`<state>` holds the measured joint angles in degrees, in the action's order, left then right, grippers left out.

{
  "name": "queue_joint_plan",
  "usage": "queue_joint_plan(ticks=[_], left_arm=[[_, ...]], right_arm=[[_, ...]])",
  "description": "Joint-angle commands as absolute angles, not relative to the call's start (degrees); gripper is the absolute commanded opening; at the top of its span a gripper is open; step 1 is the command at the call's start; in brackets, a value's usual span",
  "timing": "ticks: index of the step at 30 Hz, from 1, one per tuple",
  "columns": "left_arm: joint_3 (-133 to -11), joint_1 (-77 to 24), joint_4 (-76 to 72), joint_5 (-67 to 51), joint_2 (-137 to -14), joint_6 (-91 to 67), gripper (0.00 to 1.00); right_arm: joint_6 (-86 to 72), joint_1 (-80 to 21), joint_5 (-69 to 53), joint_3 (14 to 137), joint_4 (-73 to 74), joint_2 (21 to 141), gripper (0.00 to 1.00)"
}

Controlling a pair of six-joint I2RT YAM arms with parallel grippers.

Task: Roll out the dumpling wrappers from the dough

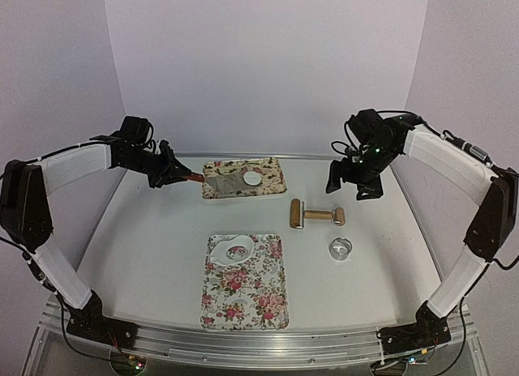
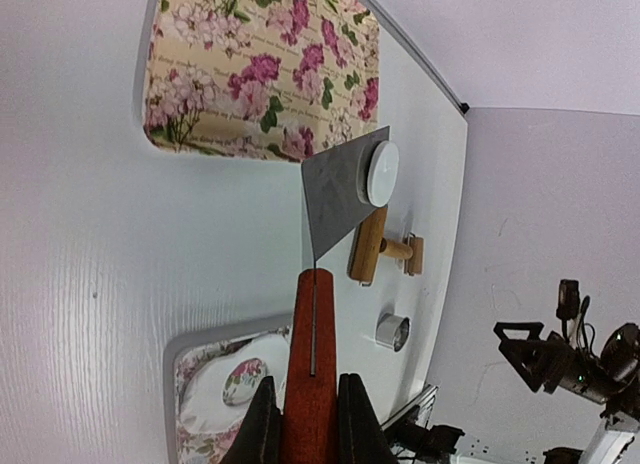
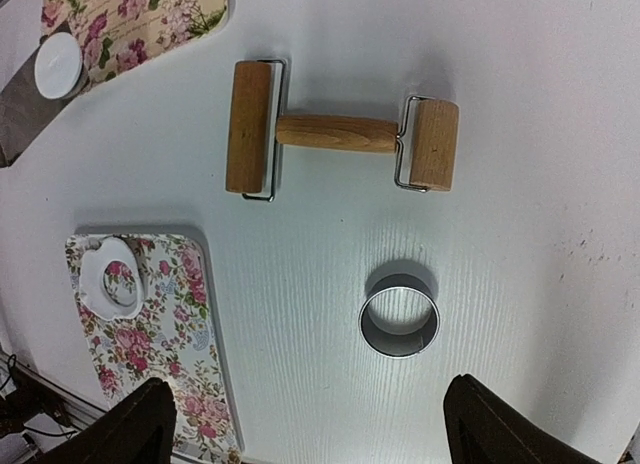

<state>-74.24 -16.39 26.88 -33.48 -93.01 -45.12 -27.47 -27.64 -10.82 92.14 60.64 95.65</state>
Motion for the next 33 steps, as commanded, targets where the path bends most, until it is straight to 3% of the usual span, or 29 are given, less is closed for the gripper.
queue_joint_plan(ticks=[1,18,33], left_arm=[[-82.9,-15.7,23.4,-30.7,-98.1,-41.7,0.0],[-93.8,-16.2,22.5,-24.8,-109.9,-28.1,0.0],[-97.1,-21.6,24.5,-12.3,-110.1,-16.2,0.0]], right_arm=[[-29.2,-27.3,-9.5,91.1,60.3,92.0,0.94],[-34.2,-27.0,-6.8,88.7,60.2,87.9,0.95],[-36.9,-26.9,-6.5,86.6,60.0,85.9,0.95]])
